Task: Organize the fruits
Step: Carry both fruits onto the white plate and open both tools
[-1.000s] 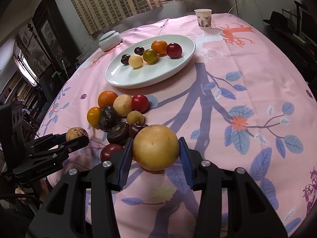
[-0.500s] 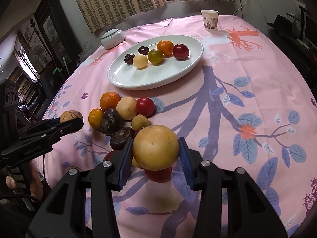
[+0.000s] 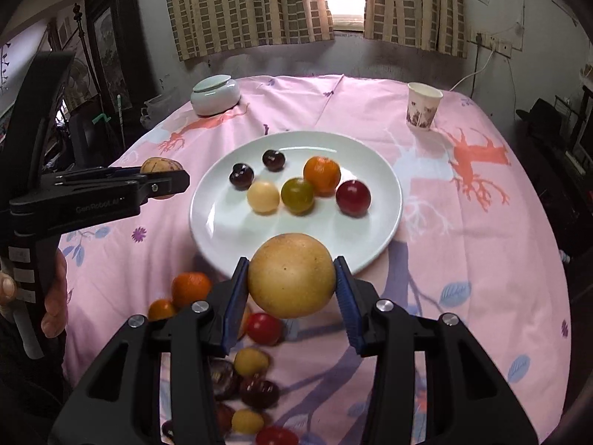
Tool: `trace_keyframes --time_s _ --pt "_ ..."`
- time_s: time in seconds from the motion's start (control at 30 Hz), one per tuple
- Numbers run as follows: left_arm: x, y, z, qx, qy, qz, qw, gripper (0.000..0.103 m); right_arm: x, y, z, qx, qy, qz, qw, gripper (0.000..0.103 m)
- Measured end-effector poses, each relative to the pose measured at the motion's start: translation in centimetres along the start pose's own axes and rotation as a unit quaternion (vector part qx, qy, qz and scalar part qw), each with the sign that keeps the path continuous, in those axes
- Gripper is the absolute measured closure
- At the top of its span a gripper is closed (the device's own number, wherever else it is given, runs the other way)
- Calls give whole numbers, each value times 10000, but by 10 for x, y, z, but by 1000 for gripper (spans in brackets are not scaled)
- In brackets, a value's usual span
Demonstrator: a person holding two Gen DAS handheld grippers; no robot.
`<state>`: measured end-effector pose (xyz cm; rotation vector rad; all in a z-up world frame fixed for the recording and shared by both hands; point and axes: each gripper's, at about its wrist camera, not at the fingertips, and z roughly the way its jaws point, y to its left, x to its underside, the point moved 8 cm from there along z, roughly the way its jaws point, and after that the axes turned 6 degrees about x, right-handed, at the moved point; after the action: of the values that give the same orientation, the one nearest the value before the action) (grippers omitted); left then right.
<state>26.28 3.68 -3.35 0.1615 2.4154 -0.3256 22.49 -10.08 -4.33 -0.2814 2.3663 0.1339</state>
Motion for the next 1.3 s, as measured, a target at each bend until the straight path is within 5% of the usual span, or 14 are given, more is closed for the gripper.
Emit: trace_keyframes --time_s 0.4,0.67,0.8,1.0,1.2,1.3 --pt "-39 8 100 -176 467 -287 9983 61 -28 -21 98 90 506 251 9984 57" --pt "-38 5 123 -252 636 -240 9974 60 -27 -28 112 88 437 295 9986 57" --pt "-46 5 104 -264 384 -288 9985 28 -32 -25 104 267 123 33 9996 36" --pt "-41 0 42 -77 0 -358 9993 20 -31 -26 82 416 -175 -139 9989 36" --pt "21 1 -18 -20 -168 -256 9995 12 -2 -4 31 -76 107 -207 9997 34" --pt "69 9 -33 -42 -89 -333 9994 12 31 8 -6 -54 56 -478 9988 12"
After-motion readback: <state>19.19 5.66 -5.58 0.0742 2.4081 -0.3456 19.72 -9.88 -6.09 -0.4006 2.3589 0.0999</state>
